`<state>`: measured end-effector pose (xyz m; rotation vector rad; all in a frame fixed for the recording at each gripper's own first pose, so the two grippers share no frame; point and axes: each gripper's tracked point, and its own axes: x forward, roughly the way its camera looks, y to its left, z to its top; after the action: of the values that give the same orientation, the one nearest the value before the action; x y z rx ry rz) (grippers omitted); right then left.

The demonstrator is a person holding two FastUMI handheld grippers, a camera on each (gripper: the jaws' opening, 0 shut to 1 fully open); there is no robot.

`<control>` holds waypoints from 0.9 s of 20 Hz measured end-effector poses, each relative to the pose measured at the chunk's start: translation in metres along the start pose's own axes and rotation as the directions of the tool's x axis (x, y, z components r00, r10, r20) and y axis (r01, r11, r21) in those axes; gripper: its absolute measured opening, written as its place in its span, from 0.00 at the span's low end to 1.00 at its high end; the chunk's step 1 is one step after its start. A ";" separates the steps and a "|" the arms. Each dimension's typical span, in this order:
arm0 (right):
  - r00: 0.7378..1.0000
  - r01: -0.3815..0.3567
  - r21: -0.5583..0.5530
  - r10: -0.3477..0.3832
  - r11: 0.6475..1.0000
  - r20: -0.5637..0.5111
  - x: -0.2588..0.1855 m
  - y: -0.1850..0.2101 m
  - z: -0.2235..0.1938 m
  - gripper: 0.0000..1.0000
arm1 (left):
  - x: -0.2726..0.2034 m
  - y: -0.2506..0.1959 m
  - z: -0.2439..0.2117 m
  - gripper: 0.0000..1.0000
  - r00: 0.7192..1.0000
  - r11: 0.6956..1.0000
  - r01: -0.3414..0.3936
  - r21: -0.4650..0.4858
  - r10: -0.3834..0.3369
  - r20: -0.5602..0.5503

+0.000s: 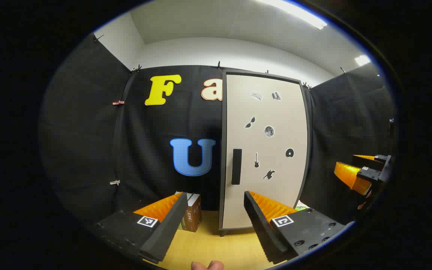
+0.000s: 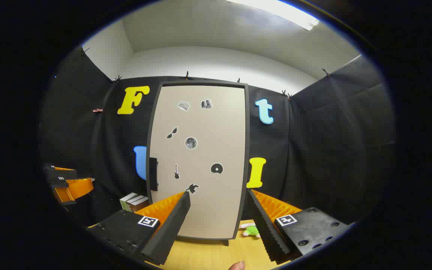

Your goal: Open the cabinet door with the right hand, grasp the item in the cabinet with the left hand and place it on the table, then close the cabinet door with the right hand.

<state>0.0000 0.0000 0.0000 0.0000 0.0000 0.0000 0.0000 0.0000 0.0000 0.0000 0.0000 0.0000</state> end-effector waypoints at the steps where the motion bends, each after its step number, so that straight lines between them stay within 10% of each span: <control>1: 1.000 -0.003 -0.002 0.003 1.000 -0.001 0.000 0.003 -0.001 0.97 | 0.000 0.000 0.002 0.94 1.000 1.000 0.003 0.002 -0.003 0.003; 18: 1.000 0.004 -0.009 -0.004 1.000 0.002 -0.004 0.012 0.002 0.97 | 0.000 0.004 0.004 0.94 1.000 1.000 0.017 0.015 -0.017 0.012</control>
<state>-0.0044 0.0124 0.0022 -0.0093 -0.0022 -0.0039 0.0003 0.0035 0.0042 0.0151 -0.0119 -0.0169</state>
